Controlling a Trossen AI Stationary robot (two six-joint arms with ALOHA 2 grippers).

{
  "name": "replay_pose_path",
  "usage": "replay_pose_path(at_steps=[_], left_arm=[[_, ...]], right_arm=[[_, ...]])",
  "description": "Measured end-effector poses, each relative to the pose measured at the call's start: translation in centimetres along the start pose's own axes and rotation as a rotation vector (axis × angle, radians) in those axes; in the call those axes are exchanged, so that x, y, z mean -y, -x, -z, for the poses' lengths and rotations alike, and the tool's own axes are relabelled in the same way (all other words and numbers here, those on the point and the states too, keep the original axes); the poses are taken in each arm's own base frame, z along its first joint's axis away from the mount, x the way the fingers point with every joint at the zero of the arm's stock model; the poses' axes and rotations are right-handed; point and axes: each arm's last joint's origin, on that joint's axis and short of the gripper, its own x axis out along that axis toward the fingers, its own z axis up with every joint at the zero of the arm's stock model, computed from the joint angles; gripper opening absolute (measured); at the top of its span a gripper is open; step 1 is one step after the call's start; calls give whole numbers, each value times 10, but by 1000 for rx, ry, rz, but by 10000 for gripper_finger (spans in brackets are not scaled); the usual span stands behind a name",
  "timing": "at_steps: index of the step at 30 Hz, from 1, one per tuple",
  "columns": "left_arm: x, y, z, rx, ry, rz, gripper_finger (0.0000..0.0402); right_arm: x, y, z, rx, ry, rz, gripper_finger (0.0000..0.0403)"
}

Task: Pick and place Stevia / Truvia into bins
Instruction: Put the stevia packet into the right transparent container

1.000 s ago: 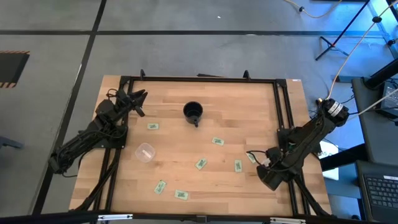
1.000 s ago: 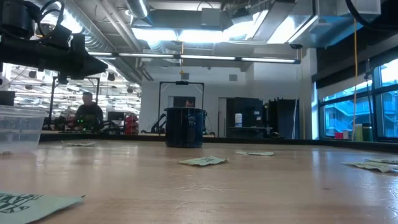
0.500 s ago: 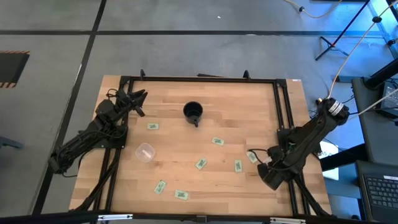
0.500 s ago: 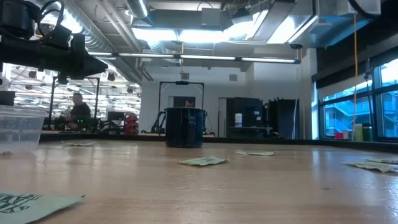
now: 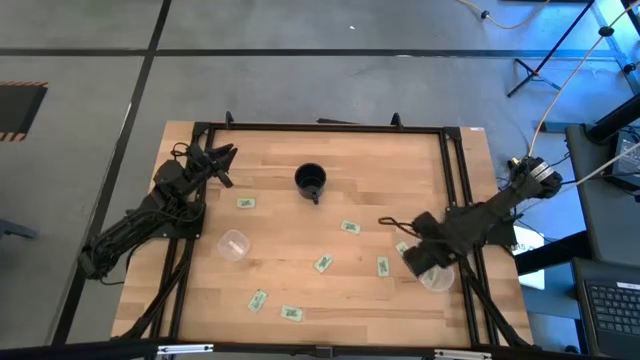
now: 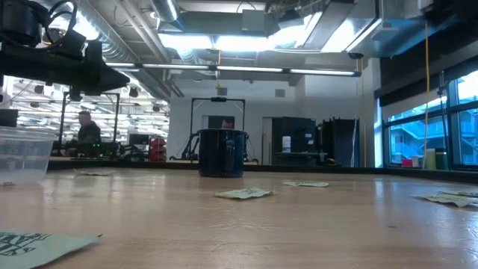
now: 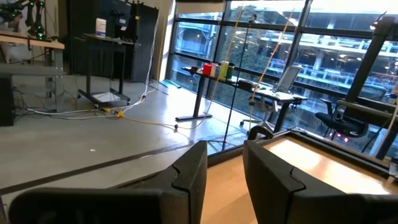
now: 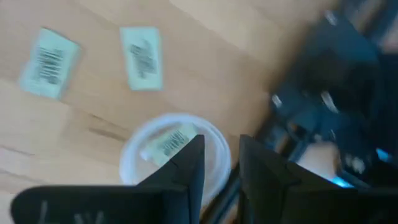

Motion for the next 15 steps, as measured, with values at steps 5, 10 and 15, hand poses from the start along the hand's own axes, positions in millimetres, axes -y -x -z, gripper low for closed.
replay_pose_path(at_steps=[5, 10, 15], left_arm=[[0, 0, 0, -1, 0, 0, 100], [0, 0, 1, -7, 0, -2, 100], [0, 0, 1, -7, 0, -2, 100]], right_arm=[[-6, -8, -37, -3, 133, -74, 103], [-12, -18, -66, 43, 280, -177, 103], [-16, -47, -76, 49, 437, -253, 103]])
